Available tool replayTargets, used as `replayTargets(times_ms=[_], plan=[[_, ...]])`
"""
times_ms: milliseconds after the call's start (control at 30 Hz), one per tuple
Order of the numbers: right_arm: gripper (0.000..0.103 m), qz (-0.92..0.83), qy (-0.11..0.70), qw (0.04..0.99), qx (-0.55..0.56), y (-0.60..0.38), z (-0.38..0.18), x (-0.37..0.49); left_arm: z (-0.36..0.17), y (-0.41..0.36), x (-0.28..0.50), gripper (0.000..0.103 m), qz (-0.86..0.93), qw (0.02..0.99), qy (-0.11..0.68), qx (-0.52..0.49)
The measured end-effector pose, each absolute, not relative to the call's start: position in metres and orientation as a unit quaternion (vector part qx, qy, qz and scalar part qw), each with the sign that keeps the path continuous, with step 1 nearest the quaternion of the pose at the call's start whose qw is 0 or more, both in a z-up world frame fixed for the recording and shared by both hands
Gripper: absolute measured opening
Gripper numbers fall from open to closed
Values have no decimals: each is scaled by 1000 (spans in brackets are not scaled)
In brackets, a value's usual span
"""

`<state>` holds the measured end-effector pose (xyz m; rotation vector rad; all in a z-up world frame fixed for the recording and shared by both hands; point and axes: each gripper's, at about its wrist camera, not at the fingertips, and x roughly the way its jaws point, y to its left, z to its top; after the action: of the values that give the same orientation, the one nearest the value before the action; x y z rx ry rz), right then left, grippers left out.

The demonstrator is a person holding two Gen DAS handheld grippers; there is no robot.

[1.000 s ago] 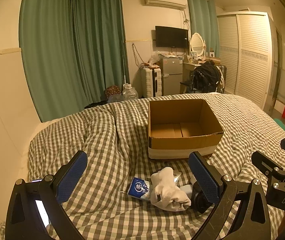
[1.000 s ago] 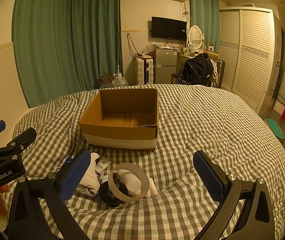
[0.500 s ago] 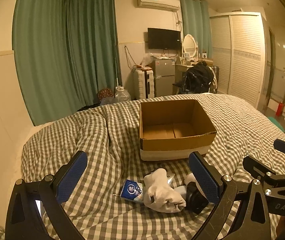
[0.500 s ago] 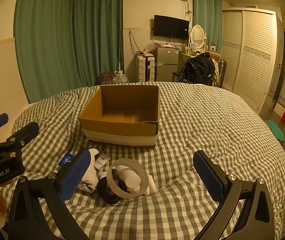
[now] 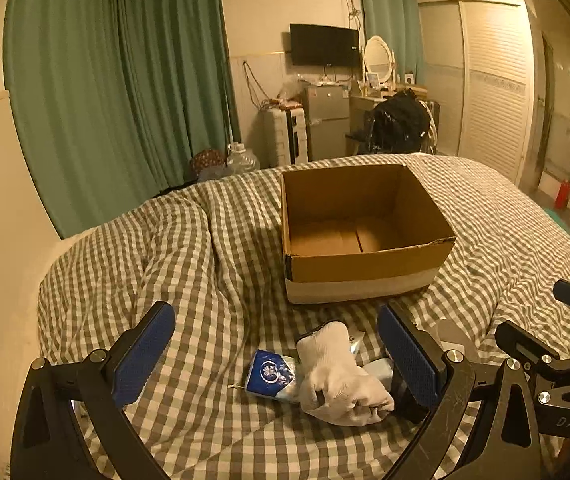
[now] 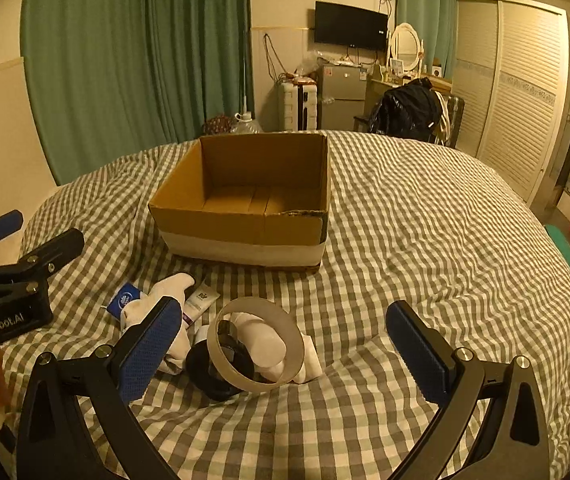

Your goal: Organize objects

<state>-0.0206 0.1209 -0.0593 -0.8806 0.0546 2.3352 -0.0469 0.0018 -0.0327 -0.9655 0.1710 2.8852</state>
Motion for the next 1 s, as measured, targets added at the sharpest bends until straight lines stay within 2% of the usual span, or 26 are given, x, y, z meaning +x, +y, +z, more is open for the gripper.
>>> replayTargets(times_ms=[267,867,967,1000], plan=[[103,877,23,322,-356,130,-64,-27,-58,7,-61,103,930,60,67,-357],[102,836,101,259,-473,167,-127,-59,-152,32,-92,103,865,112,99,-478],[94,828,126,243,-490,175,-138,-65,-158,37,-90,95,856,133,101,-489],[93,824,138,235,-497,178,-142,-67,-160,39,-91,89,853,141,99,-492]])
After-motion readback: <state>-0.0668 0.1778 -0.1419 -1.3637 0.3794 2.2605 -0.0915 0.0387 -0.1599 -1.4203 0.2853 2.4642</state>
